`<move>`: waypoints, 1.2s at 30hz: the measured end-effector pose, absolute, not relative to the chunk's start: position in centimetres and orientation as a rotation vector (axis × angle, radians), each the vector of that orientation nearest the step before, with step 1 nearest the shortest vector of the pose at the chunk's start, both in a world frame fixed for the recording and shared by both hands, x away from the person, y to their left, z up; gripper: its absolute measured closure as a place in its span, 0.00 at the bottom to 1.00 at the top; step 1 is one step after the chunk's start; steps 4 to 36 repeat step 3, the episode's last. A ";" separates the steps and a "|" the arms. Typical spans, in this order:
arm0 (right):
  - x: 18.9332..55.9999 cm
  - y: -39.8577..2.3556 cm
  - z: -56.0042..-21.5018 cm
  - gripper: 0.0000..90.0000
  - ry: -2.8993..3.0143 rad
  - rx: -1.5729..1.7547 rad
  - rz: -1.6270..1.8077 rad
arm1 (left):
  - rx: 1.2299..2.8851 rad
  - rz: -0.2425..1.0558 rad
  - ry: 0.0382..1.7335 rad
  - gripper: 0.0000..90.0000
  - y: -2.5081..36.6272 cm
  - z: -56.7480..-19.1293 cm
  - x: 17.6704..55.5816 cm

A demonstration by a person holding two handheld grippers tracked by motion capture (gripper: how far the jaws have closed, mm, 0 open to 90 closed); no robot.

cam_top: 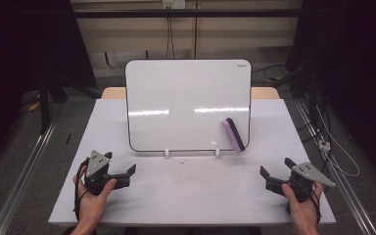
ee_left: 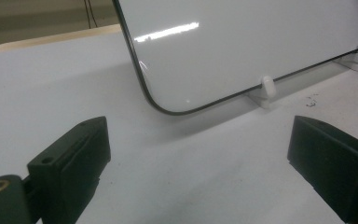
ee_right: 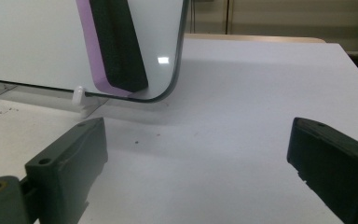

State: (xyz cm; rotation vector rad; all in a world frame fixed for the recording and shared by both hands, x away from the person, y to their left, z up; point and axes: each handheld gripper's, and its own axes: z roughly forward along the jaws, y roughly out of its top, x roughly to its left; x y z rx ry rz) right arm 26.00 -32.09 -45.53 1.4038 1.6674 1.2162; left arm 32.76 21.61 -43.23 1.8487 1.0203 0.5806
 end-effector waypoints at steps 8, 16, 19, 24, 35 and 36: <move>26.2 -31.9 -45.5 0.05 1.666 1.401 1.214 | 1.838 0.601 1.028 0.06 21.8 -43.1 32.8; 26.2 -31.9 -45.5 0.05 1.666 1.401 1.214 | 1.838 0.601 1.028 0.06 21.8 -43.1 32.8; 26.2 -31.9 -45.5 0.05 1.666 1.401 1.214 | 1.838 0.601 1.028 0.06 21.8 -43.1 32.8; 26.2 -31.9 -45.5 0.05 1.666 1.401 1.214 | 1.838 0.601 1.028 0.06 21.8 -43.1 32.8; 26.2 -31.9 -45.5 0.05 1.666 1.401 1.214 | 1.838 0.601 1.028 0.06 21.8 -43.1 32.8; 26.2 -31.9 -45.5 0.05 1.666 1.401 1.214 | 1.838 0.601 1.028 0.06 21.8 -43.1 32.8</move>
